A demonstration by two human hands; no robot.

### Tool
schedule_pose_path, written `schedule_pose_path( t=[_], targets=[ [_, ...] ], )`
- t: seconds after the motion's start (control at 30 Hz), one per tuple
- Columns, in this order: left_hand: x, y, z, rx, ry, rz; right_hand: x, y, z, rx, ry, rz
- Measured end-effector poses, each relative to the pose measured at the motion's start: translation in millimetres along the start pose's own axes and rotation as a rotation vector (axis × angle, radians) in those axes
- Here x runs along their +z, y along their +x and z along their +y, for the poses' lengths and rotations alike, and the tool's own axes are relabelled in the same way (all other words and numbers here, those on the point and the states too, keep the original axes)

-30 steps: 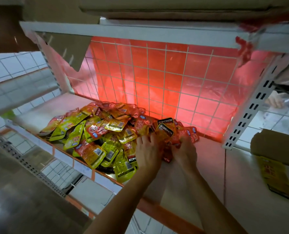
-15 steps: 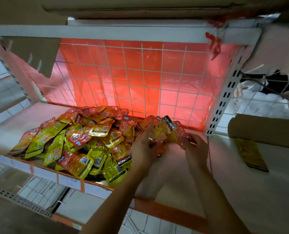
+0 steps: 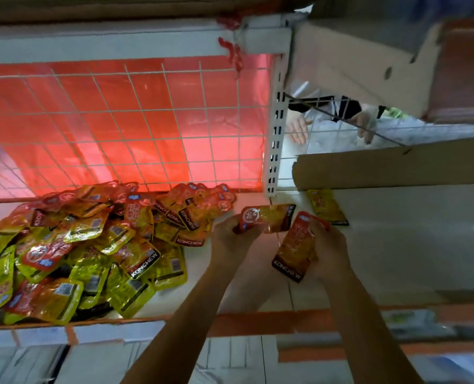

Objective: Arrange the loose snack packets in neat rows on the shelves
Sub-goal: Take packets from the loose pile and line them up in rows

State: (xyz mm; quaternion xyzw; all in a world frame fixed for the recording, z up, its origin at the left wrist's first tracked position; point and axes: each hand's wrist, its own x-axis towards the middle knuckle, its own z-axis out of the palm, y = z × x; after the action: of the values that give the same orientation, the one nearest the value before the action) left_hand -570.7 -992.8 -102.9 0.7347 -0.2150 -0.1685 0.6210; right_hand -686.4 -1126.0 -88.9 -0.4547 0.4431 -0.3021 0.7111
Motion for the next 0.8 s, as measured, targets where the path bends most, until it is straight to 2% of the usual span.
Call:
schedule_pose_path(
  t=[0.1, 0.17, 0.37, 0.5, 0.8],
  targets=[
    [27.5, -8.2, 13.4, -0.031, -0.242, -0.011, -28.8, -0.6, -9.6, 0.043, 0.033, -0.051],
    [49.8, -14.4, 20.4, -0.076, -0.318, -0.012, -48.2, -3.2, -17.1, 0.06, 0.082, -0.068],
    [126.8, -34.1, 37.9, -0.061, -0.277, -0.089, -123.3, -5.3, -41.8, 0.018, 0.121, -0.066],
    [187.6, -55.0, 52.4, -0.116, -0.213, -0.152, -182.4, -8.1, -58.1, -0.089, 0.105, -0.088],
    [323.7, -120.5, 77.5, -0.216, -0.331, -0.343, -316.7, -13.7, -83.4, -0.169, 0.083, -0.065]
  ],
)
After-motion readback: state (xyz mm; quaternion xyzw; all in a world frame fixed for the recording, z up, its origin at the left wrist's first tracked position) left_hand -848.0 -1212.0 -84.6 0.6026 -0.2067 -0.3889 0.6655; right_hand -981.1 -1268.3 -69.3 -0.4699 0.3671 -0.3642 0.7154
